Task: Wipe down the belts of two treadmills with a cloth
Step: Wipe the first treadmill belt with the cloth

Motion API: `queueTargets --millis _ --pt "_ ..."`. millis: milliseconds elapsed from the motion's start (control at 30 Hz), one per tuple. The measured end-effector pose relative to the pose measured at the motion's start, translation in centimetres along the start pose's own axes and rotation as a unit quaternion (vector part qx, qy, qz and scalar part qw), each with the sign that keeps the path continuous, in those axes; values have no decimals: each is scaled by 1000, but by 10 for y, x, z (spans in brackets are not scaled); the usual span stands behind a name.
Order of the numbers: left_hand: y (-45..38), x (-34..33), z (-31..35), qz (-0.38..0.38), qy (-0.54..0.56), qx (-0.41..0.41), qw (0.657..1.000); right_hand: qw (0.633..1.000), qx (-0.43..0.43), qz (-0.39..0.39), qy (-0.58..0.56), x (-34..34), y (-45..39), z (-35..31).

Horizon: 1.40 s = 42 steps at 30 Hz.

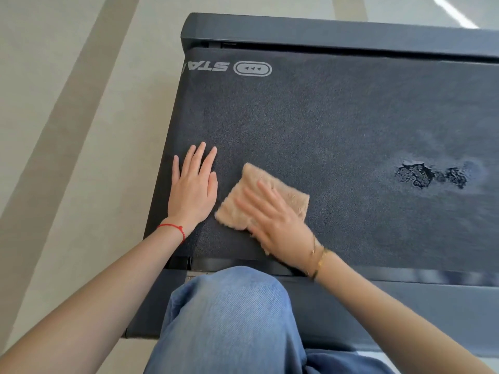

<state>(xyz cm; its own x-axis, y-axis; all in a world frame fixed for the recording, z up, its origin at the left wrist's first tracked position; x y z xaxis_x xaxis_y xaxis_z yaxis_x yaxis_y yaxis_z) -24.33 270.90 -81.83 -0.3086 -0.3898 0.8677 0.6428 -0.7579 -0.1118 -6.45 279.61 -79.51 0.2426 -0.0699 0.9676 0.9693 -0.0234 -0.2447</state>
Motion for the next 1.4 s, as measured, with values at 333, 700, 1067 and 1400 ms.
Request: queueTargets --millis 333,700,1067,1400 --pt "0 1 2 -3 -3 3 1000 970 -230 -47 61 3 15 114" --pt "0 1 5 -9 -6 5 1000 995 -73 -71 7 6 76 58" --pt "-32 -53 88 -40 -24 47 998 949 -309 -56 3 6 35 213" --pt "-72 -95 143 -26 -25 14 999 991 -127 -43 -17 -3 63 249"
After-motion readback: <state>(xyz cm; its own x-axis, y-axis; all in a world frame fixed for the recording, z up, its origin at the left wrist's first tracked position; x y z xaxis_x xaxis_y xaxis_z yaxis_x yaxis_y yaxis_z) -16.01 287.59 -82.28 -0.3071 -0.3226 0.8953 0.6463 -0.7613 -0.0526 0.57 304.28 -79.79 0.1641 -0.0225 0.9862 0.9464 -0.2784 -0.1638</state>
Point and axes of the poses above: each hand's wrist, its own y-axis away from the middle knuckle, its own x-axis out of the back of the hand, z = x × y, the point moved 5 cm from there along -y, towards the middle knuckle, and after that the axes turned 15 degrees about y, right-handed, at the moved point
